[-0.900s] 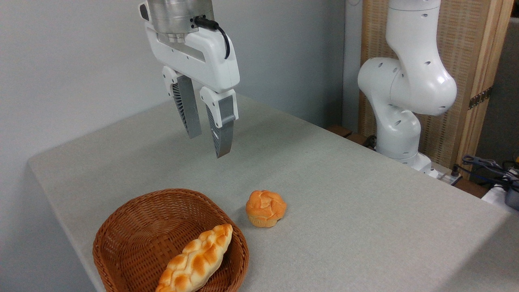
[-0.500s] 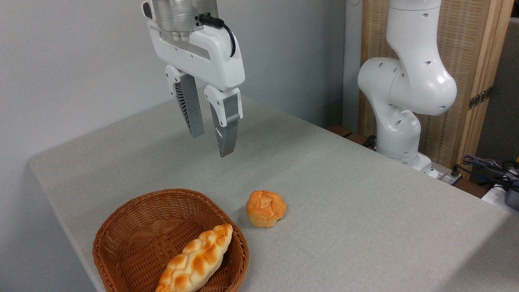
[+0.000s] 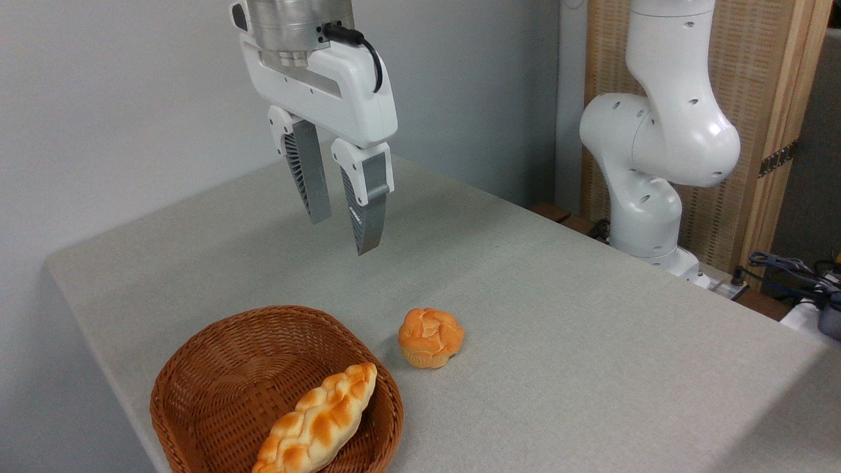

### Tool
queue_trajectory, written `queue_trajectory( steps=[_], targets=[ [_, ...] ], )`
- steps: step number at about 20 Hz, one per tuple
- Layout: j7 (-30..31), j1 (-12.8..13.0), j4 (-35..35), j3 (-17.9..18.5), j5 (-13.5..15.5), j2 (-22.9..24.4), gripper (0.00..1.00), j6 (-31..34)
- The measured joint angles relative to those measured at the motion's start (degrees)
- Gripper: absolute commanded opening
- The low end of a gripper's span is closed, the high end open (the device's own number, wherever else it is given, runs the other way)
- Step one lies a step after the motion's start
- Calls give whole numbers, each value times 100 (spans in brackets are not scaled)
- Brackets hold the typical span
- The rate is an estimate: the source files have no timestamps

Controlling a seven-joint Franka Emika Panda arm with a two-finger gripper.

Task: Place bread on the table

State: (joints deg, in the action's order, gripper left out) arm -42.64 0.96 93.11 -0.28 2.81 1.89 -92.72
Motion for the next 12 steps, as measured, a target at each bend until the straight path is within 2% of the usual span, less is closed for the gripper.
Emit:
queue_trajectory(
  steps=[2,6,9,12],
  targets=[
    [0,-1,10,2,0,-2,100,-158],
    [-8,-9,315,125,-34,-30,100,-937],
    [-22,-19,804,239,-266,-86,100,-1691],
    [-22,-24,1087,346,-366,-332,100,-2377]
  ],
)
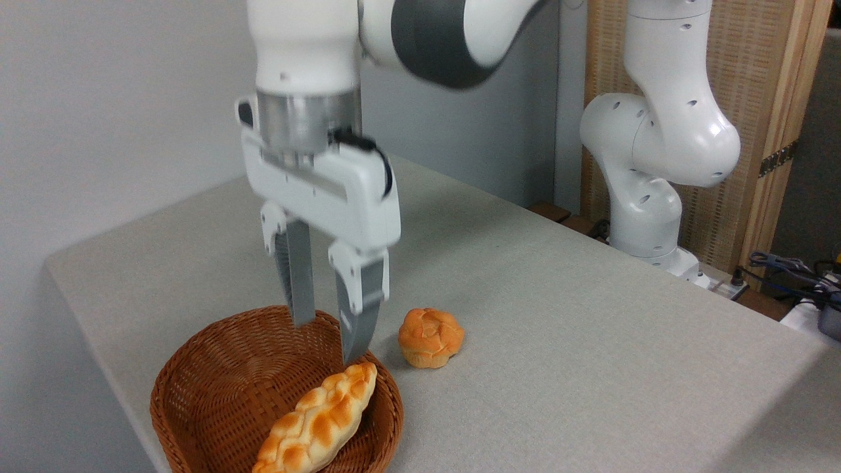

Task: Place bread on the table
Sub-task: 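Lower the open gripper into the basket around the braided bread, then close the gripper on the braided bread loaf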

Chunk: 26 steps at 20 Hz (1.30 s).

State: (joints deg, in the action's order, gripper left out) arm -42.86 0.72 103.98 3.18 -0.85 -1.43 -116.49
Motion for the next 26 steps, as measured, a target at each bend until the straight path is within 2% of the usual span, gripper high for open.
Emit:
queue_trajectory(
  steps=[5,9,10,11,13,15,16,17,26],
  targets=[
    [0,-14,278,43,-109,-449,100,-699],
    [-4,-4,457,26,-191,-509,100,-812],
    [-5,5,480,20,-194,-528,97,-814],
    [-7,14,498,13,-195,-553,84,-815],
    [-10,23,515,-33,-195,-622,42,-818],
    [-27,29,516,-73,-195,-687,22,-820],
    [-109,34,517,-88,-195,-711,5,-820],
    [-221,36,519,-100,-195,-728,0,-820],
    [-415,36,530,-115,-195,-751,0,-820]
  ],
)
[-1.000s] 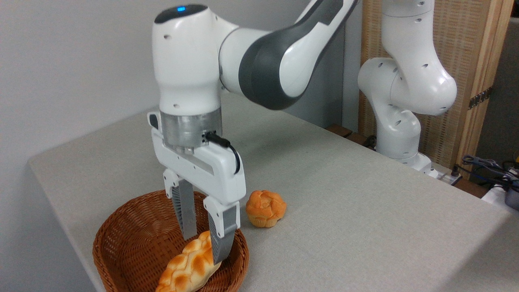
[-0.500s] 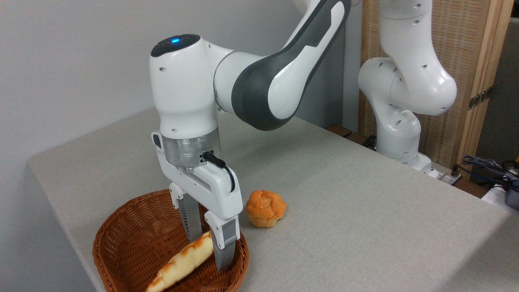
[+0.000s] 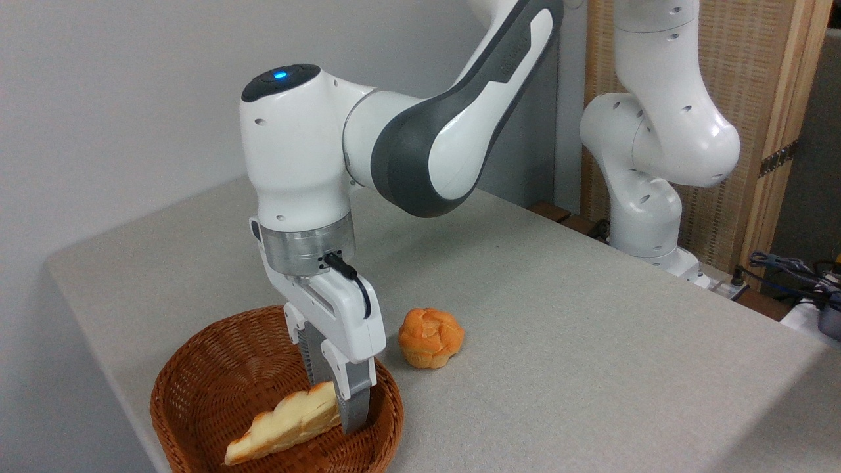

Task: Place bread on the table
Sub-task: 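Close the gripper on the braided bread loaf, then lift the braided bread out of the basket and carry it beside the orange bun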

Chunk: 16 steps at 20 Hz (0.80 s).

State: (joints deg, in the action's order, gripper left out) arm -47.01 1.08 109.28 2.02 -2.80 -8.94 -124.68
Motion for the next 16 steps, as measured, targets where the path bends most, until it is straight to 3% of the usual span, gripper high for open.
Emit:
queue_trajectory(
  steps=[10,14,16],
  targets=[
    [1,-2,-1,0,142,6,0,10],
    [1,-9,-16,12,515,40,0,10],
    [4,-14,-54,54,906,96,0,11]
  ],
)
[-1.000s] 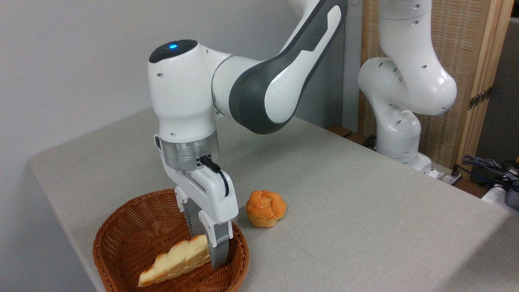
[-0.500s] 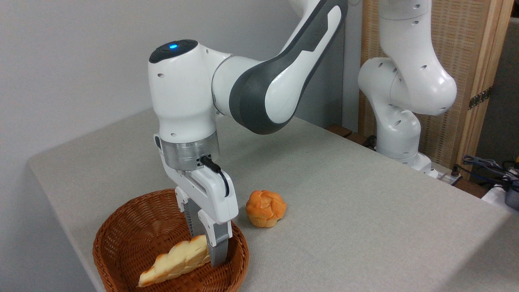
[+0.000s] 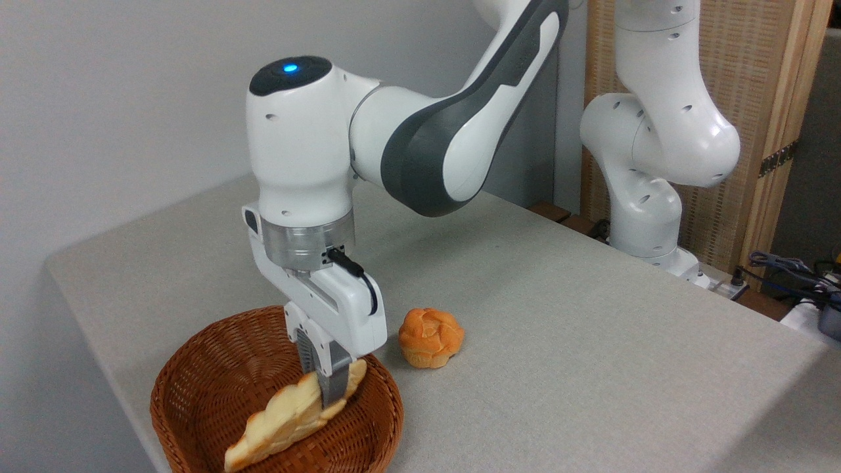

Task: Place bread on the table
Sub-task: 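Lift the braided bread out of the basket and carry it beside the orange bun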

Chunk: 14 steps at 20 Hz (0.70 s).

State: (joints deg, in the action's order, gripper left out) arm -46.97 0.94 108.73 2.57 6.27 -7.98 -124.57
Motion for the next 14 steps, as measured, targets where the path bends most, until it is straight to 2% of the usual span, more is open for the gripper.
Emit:
queue_trajectory(
  steps=[3,4,5,9,13,14],
  targets=[
    [2,-10,-75,268,1025,254,0,75],
    [-4,-16,-86,417,1302,385,0,214],
    [-8,-25,-90,559,1458,515,0,440],
    [-54,-49,14,1089,1592,1087,0,1414],
    [-1000,-56,763,1849,1592,1892,0,1975],
    [-1305,-59,1033,2016,1592,2075,6,2048]
  ],
)
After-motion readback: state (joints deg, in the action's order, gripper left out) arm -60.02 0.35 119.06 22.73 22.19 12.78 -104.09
